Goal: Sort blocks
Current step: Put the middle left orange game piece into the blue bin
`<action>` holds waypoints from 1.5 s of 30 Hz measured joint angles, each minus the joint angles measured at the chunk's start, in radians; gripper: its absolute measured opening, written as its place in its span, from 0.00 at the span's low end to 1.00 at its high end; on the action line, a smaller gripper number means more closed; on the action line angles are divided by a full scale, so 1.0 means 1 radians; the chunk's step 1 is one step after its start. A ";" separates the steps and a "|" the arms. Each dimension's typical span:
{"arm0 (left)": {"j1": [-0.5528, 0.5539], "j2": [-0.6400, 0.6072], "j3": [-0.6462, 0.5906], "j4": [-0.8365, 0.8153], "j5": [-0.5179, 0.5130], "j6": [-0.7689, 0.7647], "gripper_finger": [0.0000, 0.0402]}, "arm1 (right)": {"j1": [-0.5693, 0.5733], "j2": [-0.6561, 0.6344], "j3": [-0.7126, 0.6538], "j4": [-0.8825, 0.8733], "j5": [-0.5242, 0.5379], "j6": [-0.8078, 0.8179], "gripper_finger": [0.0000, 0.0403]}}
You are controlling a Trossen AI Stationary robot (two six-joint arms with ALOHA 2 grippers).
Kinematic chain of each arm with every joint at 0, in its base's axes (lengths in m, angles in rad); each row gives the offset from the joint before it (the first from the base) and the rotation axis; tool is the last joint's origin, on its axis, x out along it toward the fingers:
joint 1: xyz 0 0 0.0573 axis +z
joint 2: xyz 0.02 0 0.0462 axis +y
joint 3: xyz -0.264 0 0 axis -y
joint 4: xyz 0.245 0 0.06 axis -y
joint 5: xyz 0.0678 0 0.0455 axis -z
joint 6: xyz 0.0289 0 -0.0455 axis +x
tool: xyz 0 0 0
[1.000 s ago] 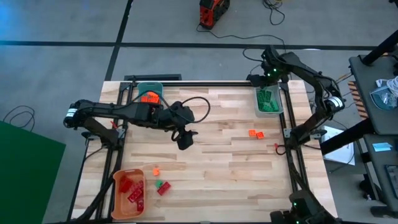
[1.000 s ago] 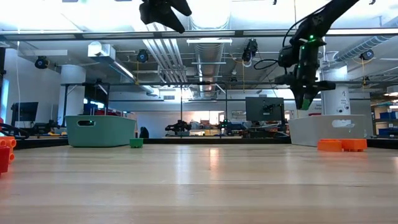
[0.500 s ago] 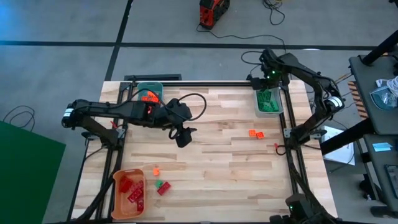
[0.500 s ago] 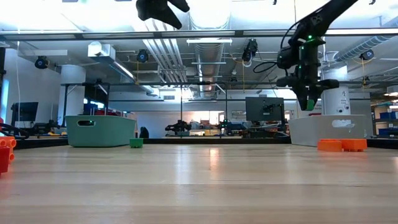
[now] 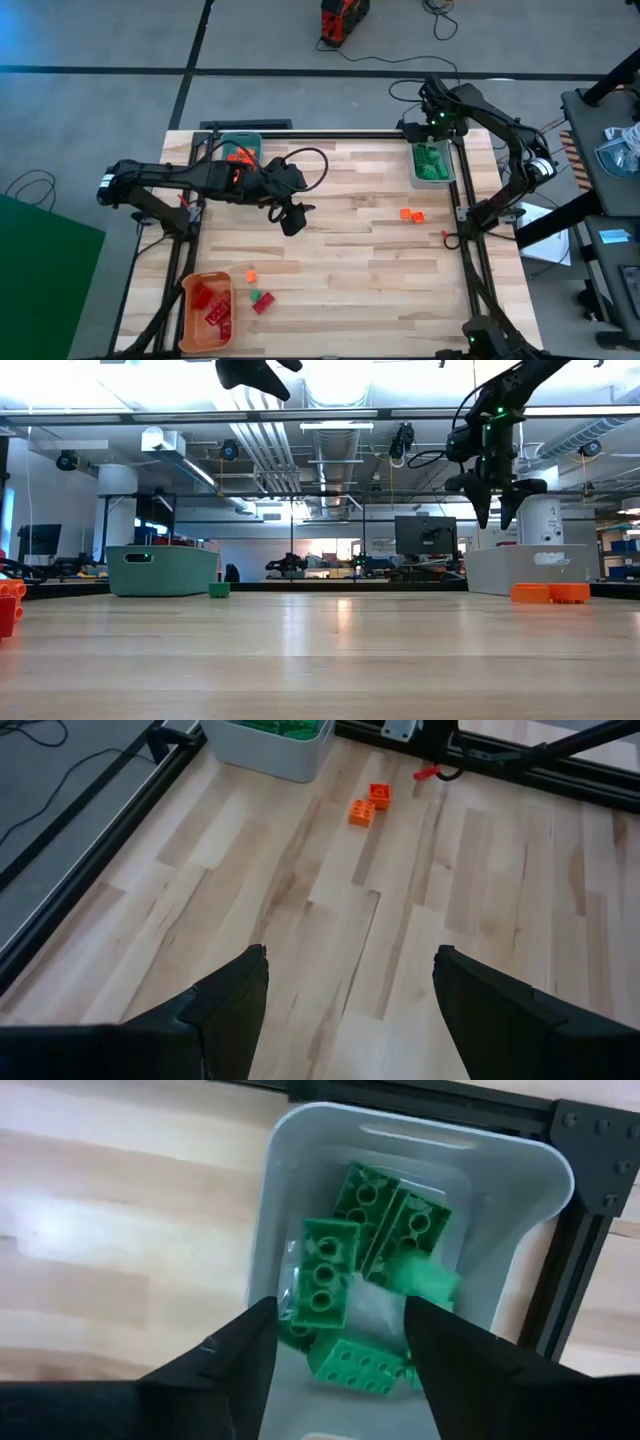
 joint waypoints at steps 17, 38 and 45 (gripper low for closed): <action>-0.038 -0.067 0.000 -0.238 0.337 -0.225 0.64 | 0.500 -0.286 0.003 0.145 -0.030 0.044 0.50; -0.220 0.104 -0.011 -0.482 0.416 -1.072 0.64 | 0.849 -0.248 0.002 0.193 0.114 0.187 0.49; -0.232 0.209 -0.013 -0.579 0.400 -1.116 0.64 | 0.851 -0.242 0.002 0.193 0.114 0.173 0.48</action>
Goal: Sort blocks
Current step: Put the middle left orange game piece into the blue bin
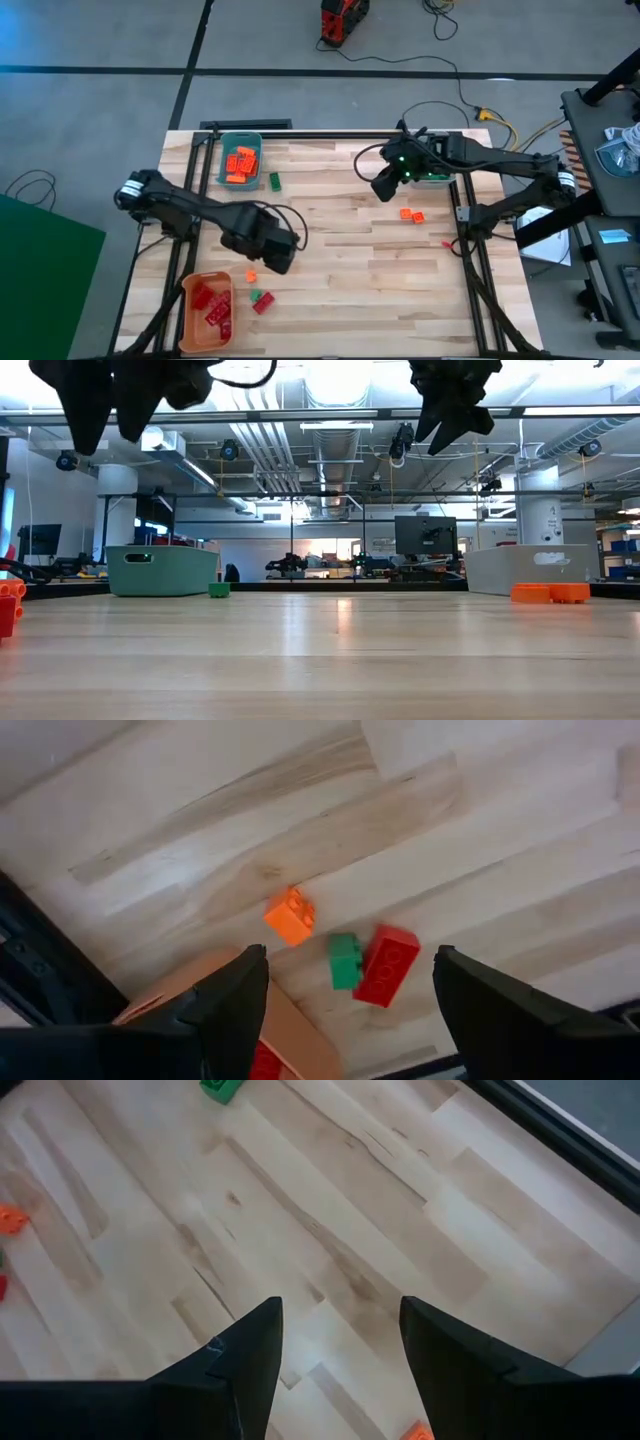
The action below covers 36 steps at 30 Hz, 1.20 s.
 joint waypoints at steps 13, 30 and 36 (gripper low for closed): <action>-0.117 -0.083 -0.116 0.049 -0.185 -0.285 0.64 | 0.000 -0.006 0.000 -0.001 0.000 -0.038 0.49; -0.204 -0.134 -0.448 0.386 -0.129 -0.585 0.64 | 0.000 -0.005 0.000 0.017 0.016 -0.047 0.50; -0.203 -0.134 -0.493 0.418 -0.112 -0.585 0.64 | 0.000 -0.005 0.000 0.019 0.017 -0.047 0.50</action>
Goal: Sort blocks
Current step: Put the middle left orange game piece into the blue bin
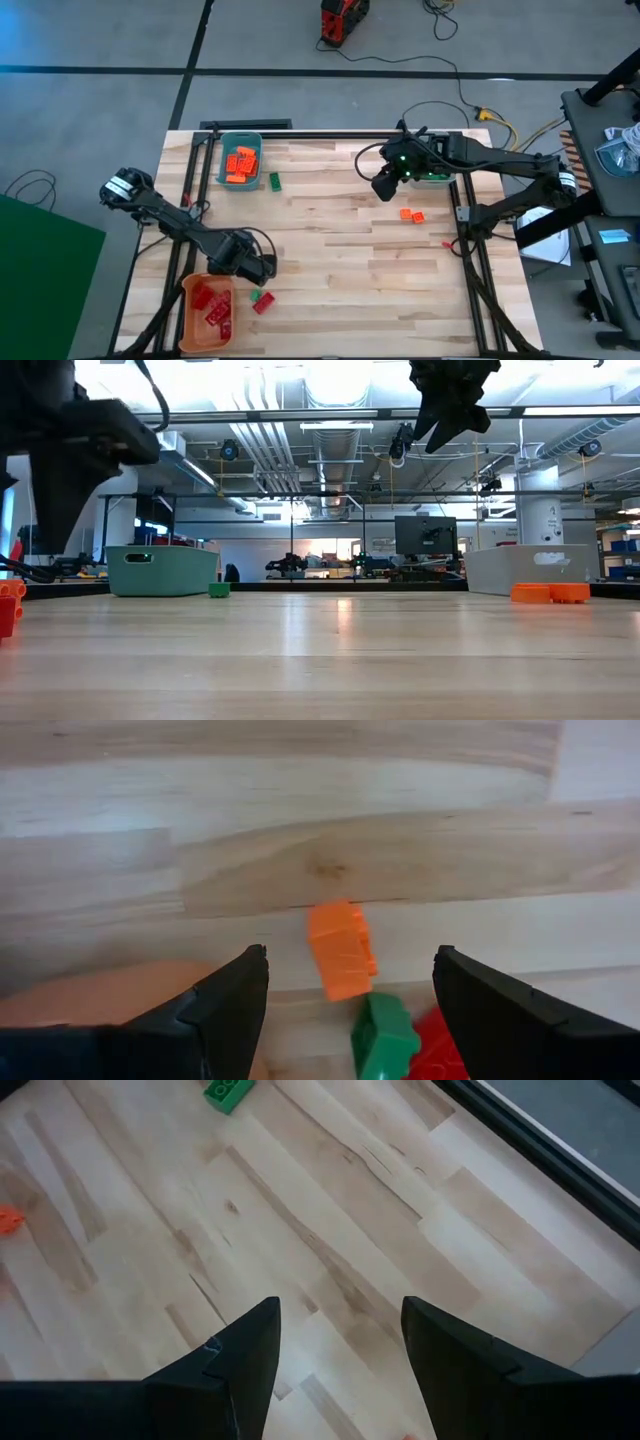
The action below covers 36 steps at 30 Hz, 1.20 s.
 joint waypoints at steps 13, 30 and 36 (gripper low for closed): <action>0.000 0.000 -0.019 0.022 0.004 0.054 0.64 | 0.000 0.000 0.000 0.010 0.008 0.000 0.50; 0.023 0.034 -0.037 0.091 0.010 0.069 0.64 | -0.001 0.000 0.000 0.034 0.008 0.000 0.50; 0.023 0.080 -0.037 0.116 0.053 0.100 0.64 | 0.000 0.000 0.000 0.033 0.008 0.005 0.50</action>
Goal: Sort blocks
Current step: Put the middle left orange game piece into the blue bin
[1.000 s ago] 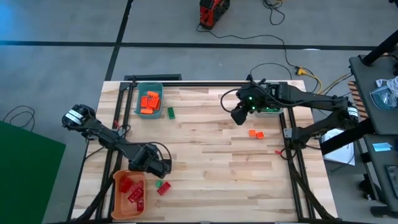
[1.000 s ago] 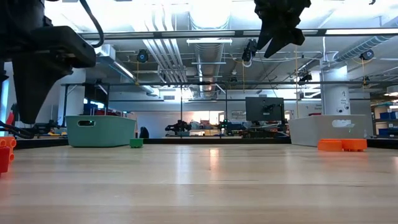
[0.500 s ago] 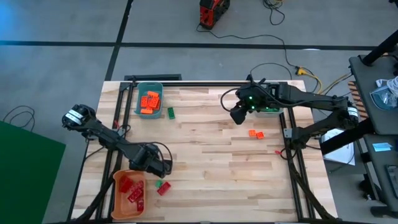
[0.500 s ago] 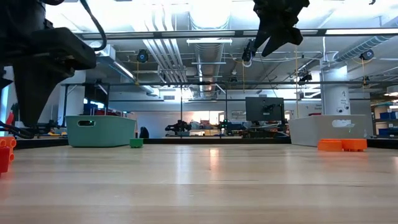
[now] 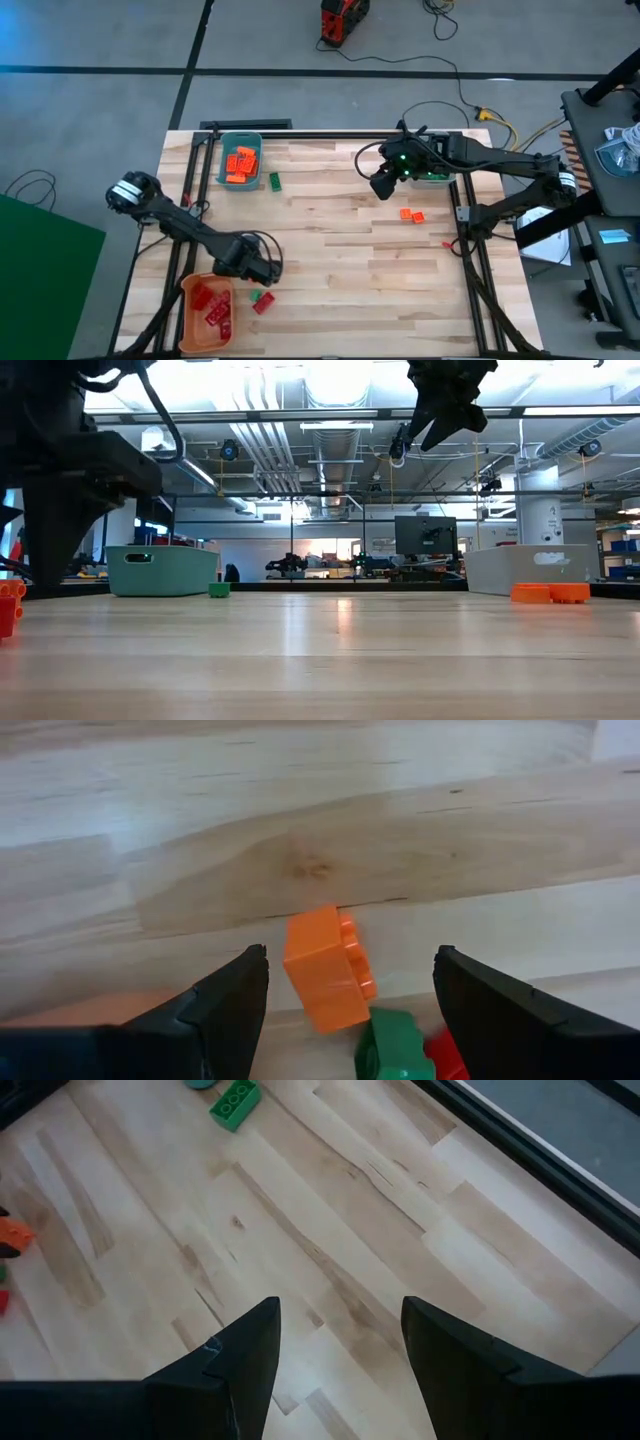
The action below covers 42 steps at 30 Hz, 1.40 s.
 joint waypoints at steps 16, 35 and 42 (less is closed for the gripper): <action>0.000 0.069 0.000 0.046 0.003 0.040 0.53 | 0.000 0.000 0.000 0.000 0.000 0.002 0.50; 0.003 0.069 0.015 0.063 -0.055 0.121 0.42 | 0.000 0.000 0.000 0.000 0.000 0.006 0.50; 0.006 0.105 0.011 0.073 -0.021 0.185 0.42 | 0.000 0.000 0.000 -0.001 0.000 0.011 0.50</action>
